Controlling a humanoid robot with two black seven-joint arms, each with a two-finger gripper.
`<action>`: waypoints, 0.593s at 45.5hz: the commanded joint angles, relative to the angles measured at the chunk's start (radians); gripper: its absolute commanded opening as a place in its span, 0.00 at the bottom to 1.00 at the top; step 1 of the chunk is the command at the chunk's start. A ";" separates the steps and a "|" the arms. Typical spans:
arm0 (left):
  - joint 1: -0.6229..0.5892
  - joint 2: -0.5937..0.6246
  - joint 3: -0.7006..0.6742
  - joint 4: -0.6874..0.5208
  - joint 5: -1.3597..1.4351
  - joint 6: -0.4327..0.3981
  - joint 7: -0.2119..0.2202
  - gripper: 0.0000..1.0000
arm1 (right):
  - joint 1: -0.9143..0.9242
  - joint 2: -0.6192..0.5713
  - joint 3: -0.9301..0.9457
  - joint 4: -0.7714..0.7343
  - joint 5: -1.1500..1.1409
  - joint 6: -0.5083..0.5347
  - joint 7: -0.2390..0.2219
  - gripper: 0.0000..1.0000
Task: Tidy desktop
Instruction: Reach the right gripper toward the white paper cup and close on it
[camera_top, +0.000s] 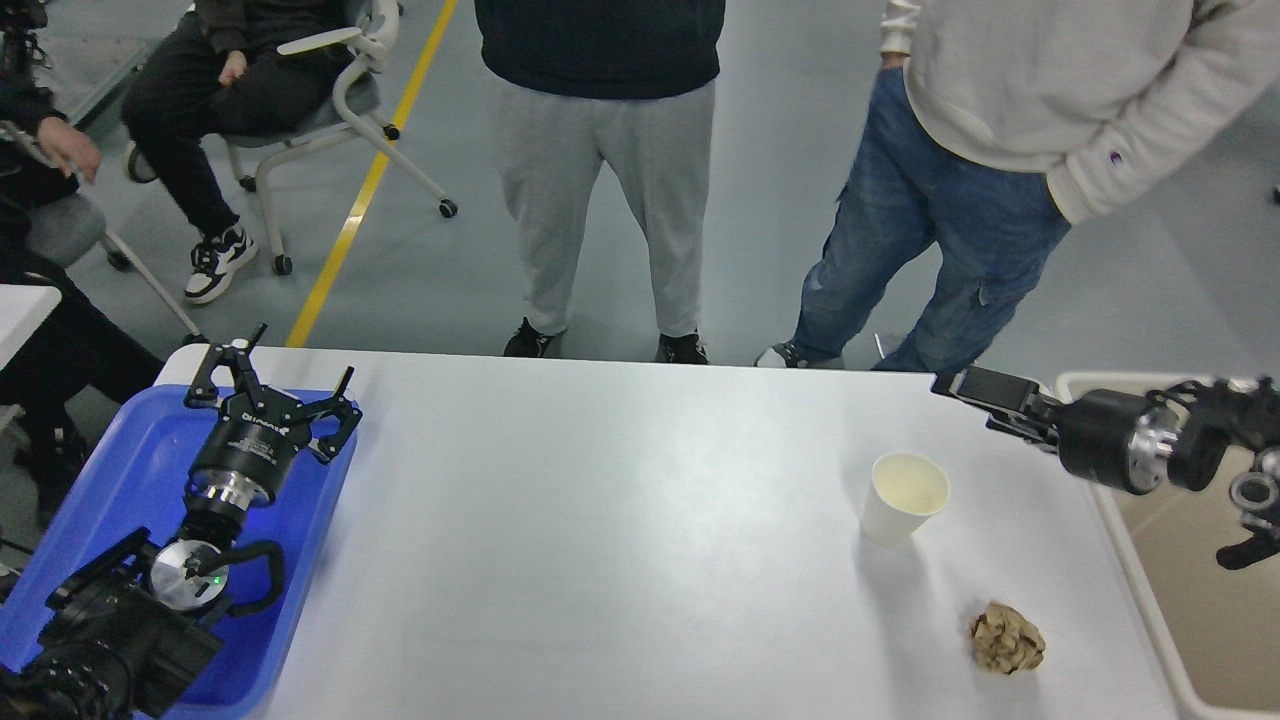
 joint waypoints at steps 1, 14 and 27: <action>0.000 0.000 0.000 0.000 0.000 0.000 0.000 1.00 | 0.222 0.072 -0.371 -0.046 -0.052 0.003 -0.018 0.99; 0.000 0.000 0.000 0.000 0.000 0.000 0.001 1.00 | 0.176 0.207 -0.376 -0.218 -0.103 -0.011 -0.018 1.00; 0.000 0.000 0.000 0.000 0.000 0.000 0.000 1.00 | 0.148 0.244 -0.376 -0.276 -0.109 -0.042 -0.017 1.00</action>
